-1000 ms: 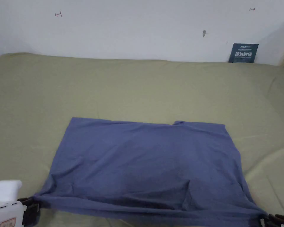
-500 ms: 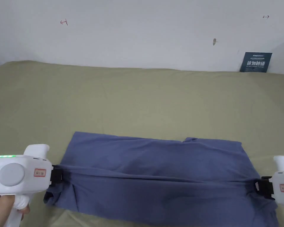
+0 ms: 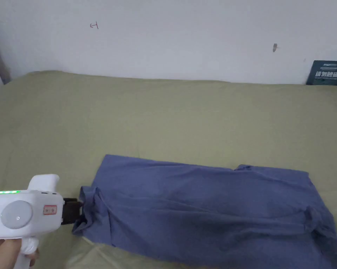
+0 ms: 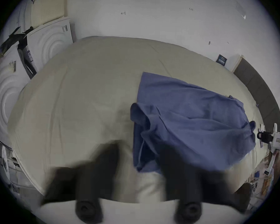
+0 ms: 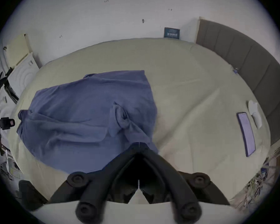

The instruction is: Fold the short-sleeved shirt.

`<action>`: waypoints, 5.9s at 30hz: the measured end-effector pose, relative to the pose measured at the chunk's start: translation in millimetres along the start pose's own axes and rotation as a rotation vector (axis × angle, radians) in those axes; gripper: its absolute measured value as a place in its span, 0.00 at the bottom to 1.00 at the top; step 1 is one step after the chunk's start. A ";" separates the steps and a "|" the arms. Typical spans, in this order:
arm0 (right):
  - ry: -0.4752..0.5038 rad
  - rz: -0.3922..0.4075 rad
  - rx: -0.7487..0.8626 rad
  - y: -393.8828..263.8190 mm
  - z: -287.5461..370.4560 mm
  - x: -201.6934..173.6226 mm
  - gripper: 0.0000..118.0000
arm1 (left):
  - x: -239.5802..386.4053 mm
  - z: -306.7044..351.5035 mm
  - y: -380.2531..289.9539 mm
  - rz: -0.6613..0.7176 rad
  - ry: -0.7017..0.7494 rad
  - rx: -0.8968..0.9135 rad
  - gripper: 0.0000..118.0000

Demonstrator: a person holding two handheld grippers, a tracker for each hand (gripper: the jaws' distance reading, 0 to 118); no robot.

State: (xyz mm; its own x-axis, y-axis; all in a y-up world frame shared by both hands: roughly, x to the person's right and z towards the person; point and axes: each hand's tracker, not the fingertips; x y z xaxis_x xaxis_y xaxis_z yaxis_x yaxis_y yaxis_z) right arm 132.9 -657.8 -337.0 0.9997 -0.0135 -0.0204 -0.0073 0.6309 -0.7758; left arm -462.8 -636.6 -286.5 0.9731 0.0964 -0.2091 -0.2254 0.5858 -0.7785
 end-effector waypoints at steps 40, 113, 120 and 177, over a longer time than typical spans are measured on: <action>0.078 -0.068 -0.064 -28.0 0.2 14.3 0.05 | 30.7 -16.0 -23.9 -0.022 0.046 -0.082 0.08; 0.039 0.063 -0.101 54.5 -75.7 0.3 0.00 | 30.1 -79.7 47.6 -0.095 0.051 -0.067 0.03; 0.098 0.029 -0.002 57.8 5.3 5.0 0.00 | 14.6 -9.0 41.5 -0.083 0.006 0.015 0.03; -0.035 -0.007 0.584 -132.4 209.0 -92.4 0.00 | -92.8 98.7 -109.7 0.255 -0.211 0.057 0.00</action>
State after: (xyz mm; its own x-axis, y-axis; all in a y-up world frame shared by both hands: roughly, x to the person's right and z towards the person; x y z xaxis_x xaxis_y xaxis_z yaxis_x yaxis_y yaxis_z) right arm 46.4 -578.0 -100.6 0.9999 0.0002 0.0118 0.0034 0.9540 -0.2998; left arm -523.7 -630.4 -123.4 0.8753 0.4067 -0.2616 -0.4660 0.5651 -0.6808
